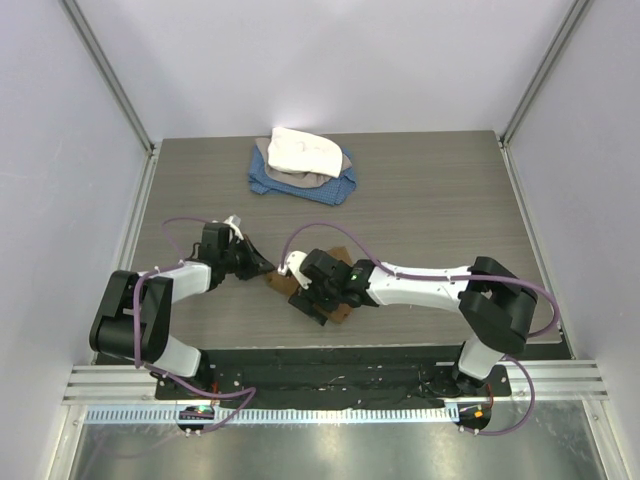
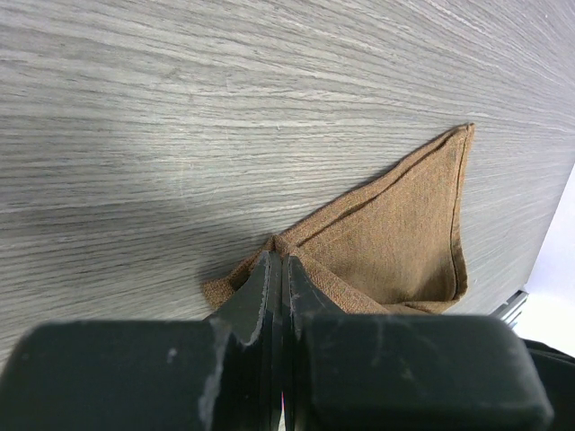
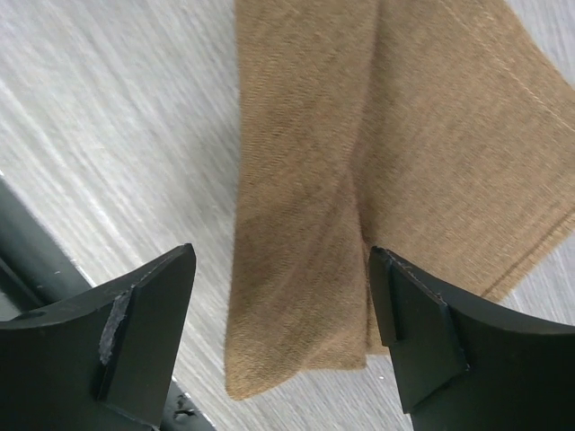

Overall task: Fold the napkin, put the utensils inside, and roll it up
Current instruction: Roll the napkin with the utensil

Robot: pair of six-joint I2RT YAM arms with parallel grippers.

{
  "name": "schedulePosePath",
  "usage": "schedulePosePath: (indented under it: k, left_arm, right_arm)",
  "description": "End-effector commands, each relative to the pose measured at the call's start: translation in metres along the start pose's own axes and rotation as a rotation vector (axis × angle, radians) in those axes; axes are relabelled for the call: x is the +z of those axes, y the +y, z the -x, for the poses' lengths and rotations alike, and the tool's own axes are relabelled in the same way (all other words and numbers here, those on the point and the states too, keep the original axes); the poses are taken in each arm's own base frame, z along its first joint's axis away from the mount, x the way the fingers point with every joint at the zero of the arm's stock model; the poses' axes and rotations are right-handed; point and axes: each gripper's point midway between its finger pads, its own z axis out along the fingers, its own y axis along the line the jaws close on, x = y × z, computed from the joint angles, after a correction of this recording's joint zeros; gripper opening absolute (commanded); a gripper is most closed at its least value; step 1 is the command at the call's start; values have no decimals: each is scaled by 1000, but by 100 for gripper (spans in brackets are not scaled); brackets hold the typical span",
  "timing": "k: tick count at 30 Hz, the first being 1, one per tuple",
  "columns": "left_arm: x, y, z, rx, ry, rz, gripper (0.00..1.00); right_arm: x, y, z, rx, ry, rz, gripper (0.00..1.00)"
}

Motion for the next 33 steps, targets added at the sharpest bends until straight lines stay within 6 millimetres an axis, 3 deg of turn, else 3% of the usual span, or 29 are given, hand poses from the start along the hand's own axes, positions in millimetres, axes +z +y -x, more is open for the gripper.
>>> schedulePosePath:
  k: [1,4,8,11,18,21,25,33]
  left_arm:
    - [0,12,-5,3,26,63,0]
    - [-1,10,-2,6,20,61,0]
    - [-3,8,0,12,10,63,0]
    - [-4,8,1,15,9,67,0]
    - [-11,5,6,31,-13,78,0]
    - [-12,5,7,33,-20,80,0]
    - [-9,7,6,31,-10,86,0]
    - [-2,16,3,25,14,113,0]
  right_arm:
    - [0,-12,-2,-17,8,-69,81]
    - [5,-7,-12,-17,57,-40,74]
    - [10,5,-26,18,121,52,57]
    - [12,15,-33,63,152,155,51]
    - [1,42,-25,200,145,470,36]
    - [-7,51,-20,266,136,632,34]
    - [-4,48,-25,342,148,728,34]
    - [16,18,-47,463,190,665,36]
